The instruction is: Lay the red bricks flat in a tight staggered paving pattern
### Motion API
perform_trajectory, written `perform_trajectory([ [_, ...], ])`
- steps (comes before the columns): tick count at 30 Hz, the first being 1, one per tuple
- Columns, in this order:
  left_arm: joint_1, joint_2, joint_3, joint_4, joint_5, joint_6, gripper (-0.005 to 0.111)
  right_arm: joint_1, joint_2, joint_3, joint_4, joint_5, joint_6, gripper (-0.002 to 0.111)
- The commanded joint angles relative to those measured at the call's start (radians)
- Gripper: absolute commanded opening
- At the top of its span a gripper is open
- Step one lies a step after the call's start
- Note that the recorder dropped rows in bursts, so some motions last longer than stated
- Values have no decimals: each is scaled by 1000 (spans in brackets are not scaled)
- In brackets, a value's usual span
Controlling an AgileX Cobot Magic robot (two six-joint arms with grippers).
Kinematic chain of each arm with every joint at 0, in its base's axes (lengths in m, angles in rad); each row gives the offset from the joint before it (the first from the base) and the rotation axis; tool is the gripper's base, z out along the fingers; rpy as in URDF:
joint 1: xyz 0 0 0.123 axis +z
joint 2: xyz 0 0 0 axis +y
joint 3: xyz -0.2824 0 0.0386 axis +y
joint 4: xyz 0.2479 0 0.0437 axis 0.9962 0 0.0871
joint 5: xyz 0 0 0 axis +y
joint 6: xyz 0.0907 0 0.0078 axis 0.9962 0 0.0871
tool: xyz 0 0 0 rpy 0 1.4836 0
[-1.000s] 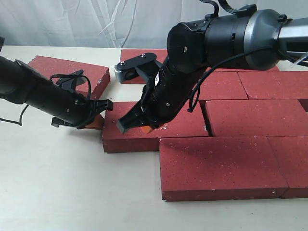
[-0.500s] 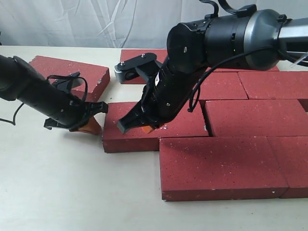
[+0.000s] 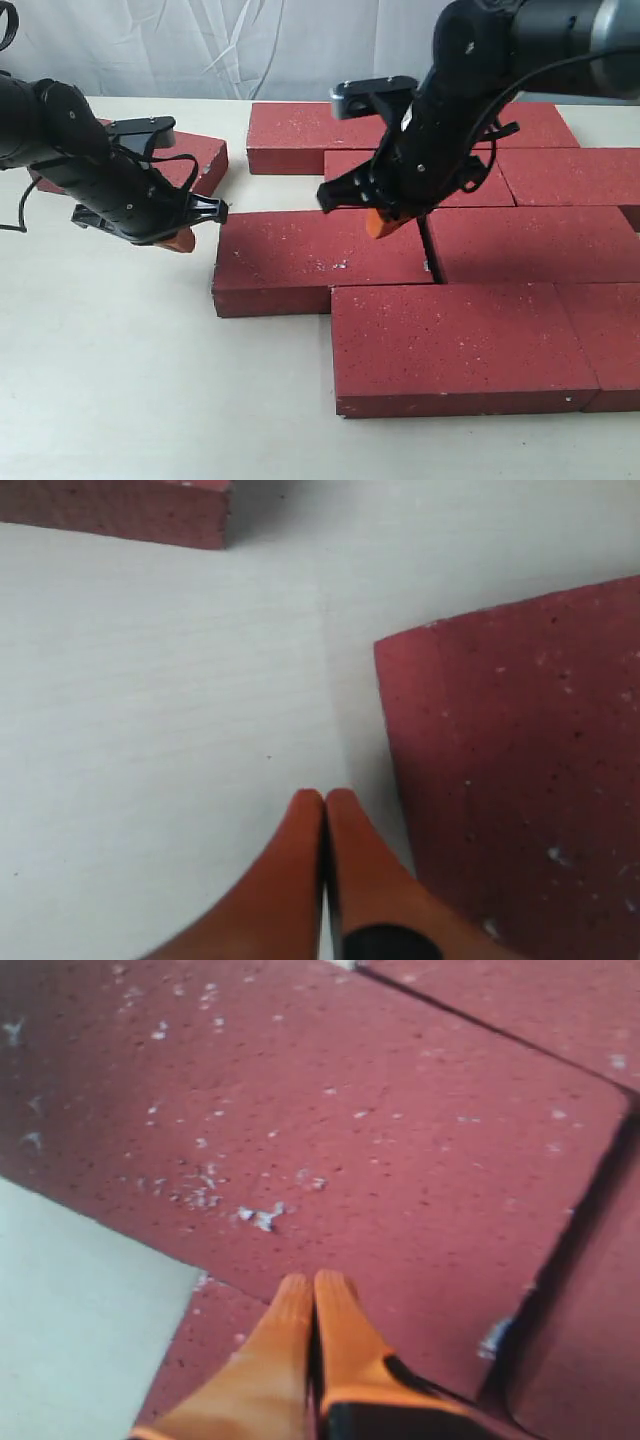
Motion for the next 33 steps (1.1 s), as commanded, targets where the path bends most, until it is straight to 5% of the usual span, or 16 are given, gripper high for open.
perform_trajectory([
  [1, -10, -11, -3, -25, -25, -8, 0, -109, -81, -3, 26, 48, 0, -1],
  [12, -17, -9, -3, -23, -1, 2, 0, -160, -131, 72, 64, -34, 0, -1],
  [33, -133, 77, -7, -58, -57, 75, 0, -160, -131, 72, 79, -34, 0, -1],
])
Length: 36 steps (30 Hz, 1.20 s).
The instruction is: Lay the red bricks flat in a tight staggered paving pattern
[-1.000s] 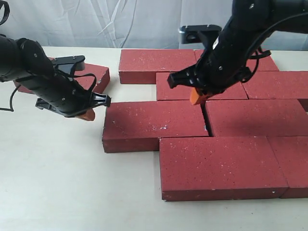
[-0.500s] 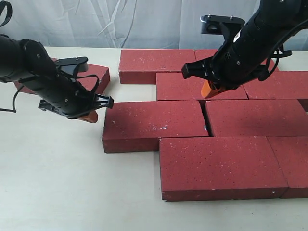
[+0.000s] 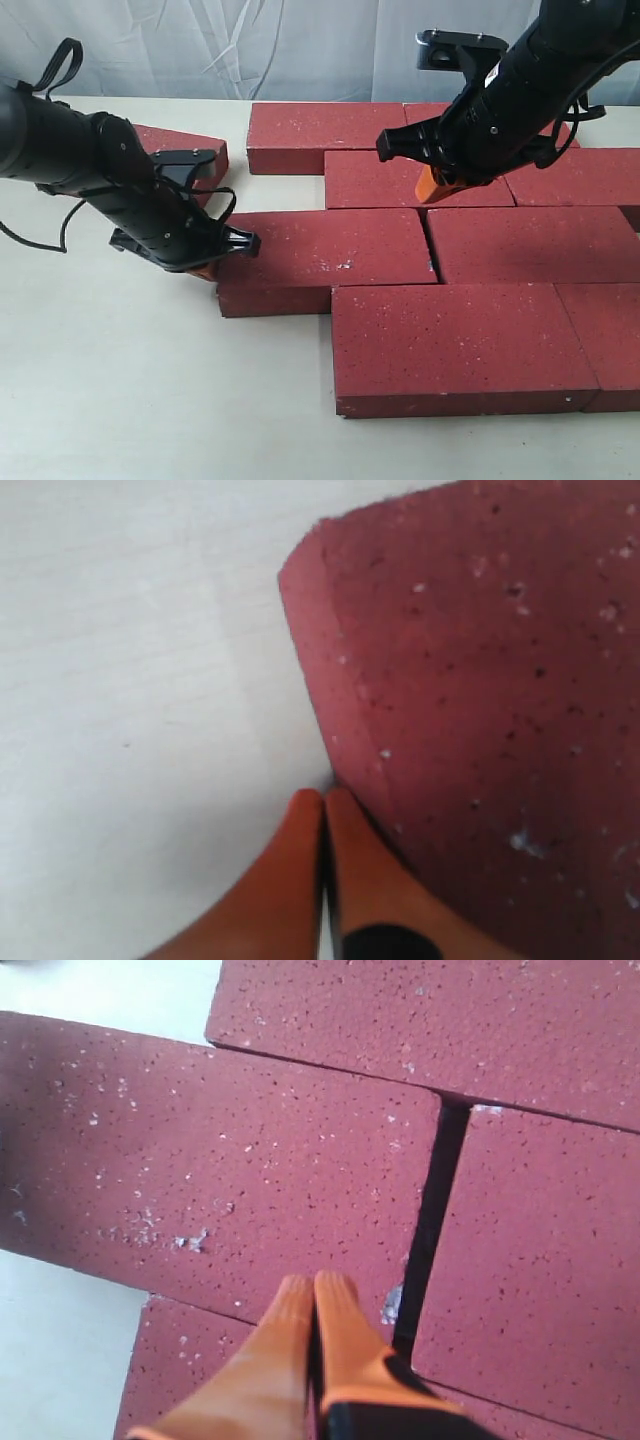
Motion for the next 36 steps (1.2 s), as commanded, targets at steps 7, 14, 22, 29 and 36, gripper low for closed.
perform_trajectory([
  [7, -40, -1, -5, -67, -64, 128, 0, -5, -6, 3, 3, -10, 0, -1],
  [14, -40, -1, -5, -57, -12, 129, 0, -5, -6, 3, -5, -10, 0, -1],
  [22, 105, -32, -5, -19, 36, 21, 0, -5, -6, 3, -11, -10, 0, -1],
  [29, 190, -143, -5, -15, 12, 21, 0, -5, -6, 3, -11, -10, 0, -1],
  [36, 240, -226, -5, 66, -41, 24, 0, -5, -6, 3, -31, -18, 0, -1],
])
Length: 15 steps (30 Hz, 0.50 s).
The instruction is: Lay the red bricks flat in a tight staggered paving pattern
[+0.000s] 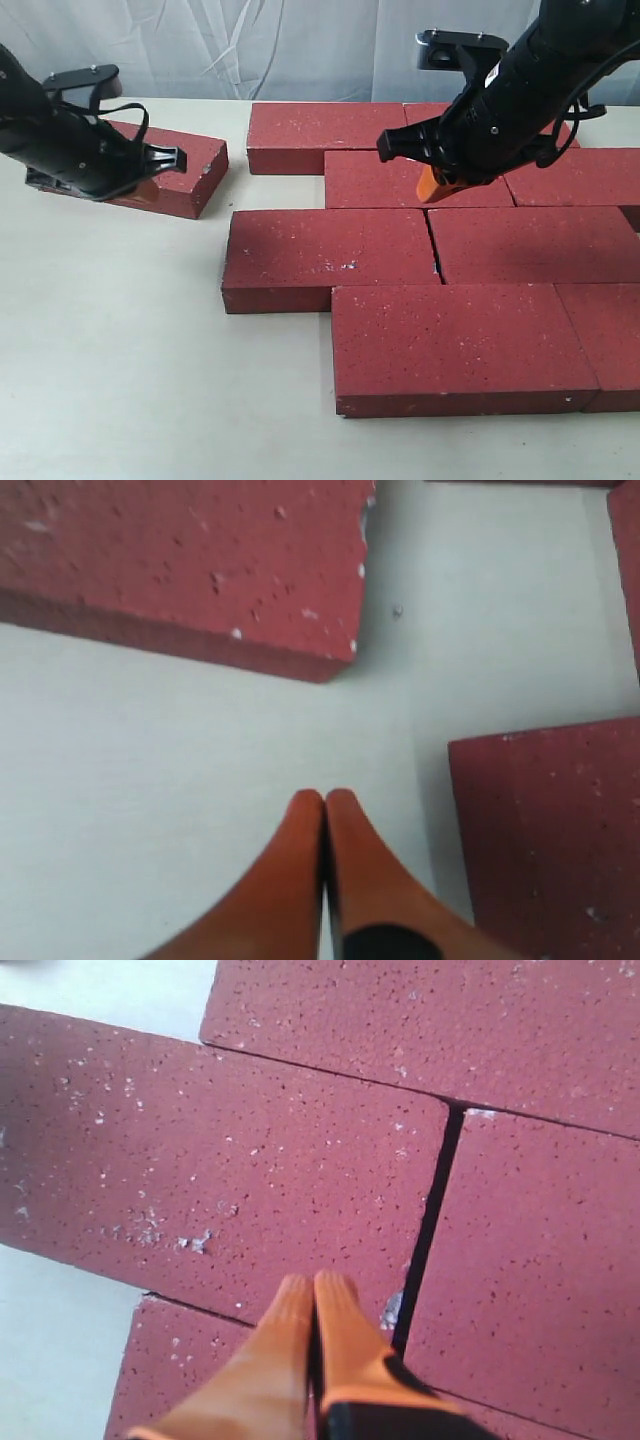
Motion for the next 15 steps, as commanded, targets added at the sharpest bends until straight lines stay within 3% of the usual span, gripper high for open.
perform_trajectory([
  [1, 29, -50, -5, 85, -19, -1, 0, -5, -6, 3, -19, -16, 0, -1],
  [15, 77, -51, -21, 76, -39, 4, 0, -5, -6, 3, -21, -31, 0, -1],
])
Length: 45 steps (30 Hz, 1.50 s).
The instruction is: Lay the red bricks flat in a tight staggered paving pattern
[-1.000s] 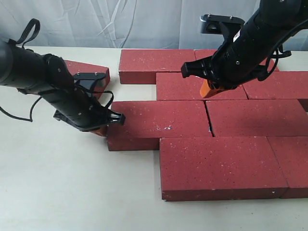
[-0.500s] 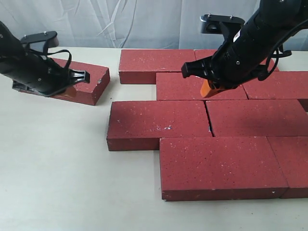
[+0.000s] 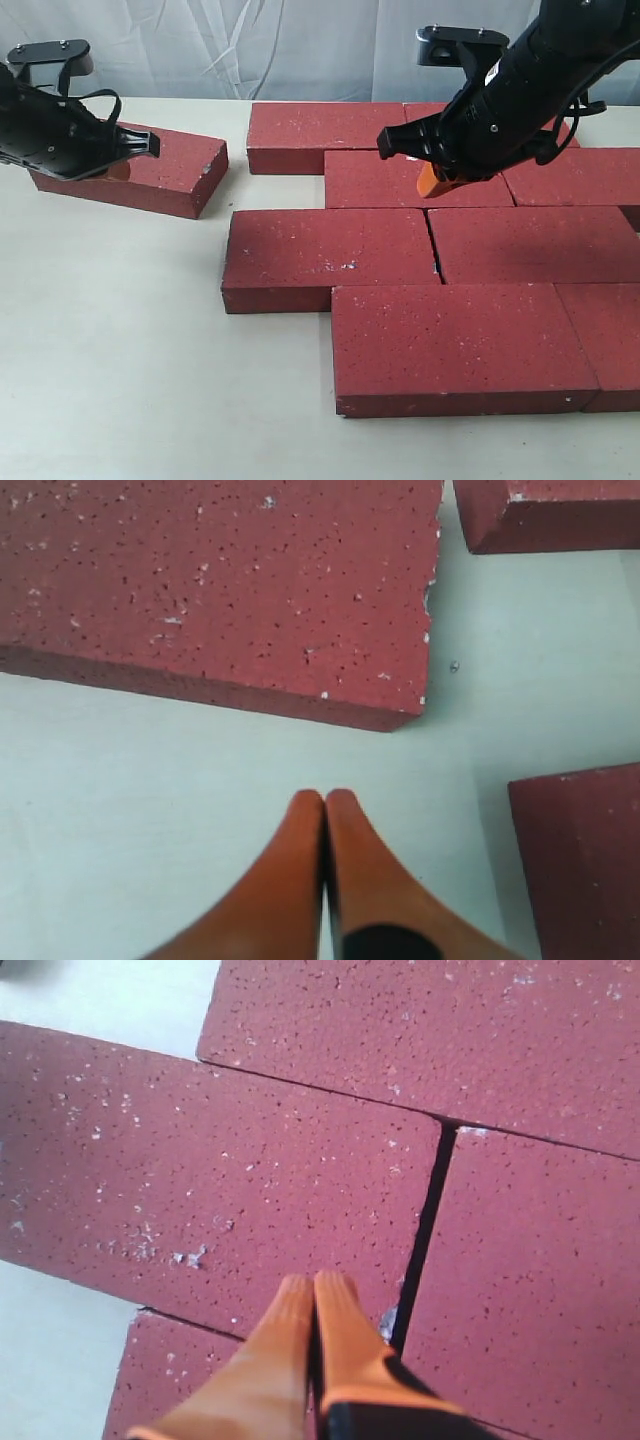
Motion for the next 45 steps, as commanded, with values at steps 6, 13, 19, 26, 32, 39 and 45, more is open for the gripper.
perform_trajectory([
  [6, 119, 31, -131, -14, 121, 24, 0, -5, -6, 3, -14, -15, 0, -1],
  [13, 137, 130, -286, -9, 212, 33, 0, -5, -6, 3, -14, -2, 0, -1],
  [19, 137, 230, -458, 49, 359, 28, 0, -5, -6, 3, -29, -8, 0, -1],
  [26, 135, 304, -613, 133, 395, -32, 0, -5, -6, 3, -31, -44, 0, -1],
  [32, 135, 372, -654, 127, 314, -28, 0, -5, -6, 3, -38, -42, 0, -1],
  [39, 135, 454, -654, 123, 290, -28, 0, -5, -6, 3, -50, -41, 0, -1],
  [45, 135, 506, -654, 112, 275, -28, 0, -5, -6, 3, -63, -45, 0, -1],
])
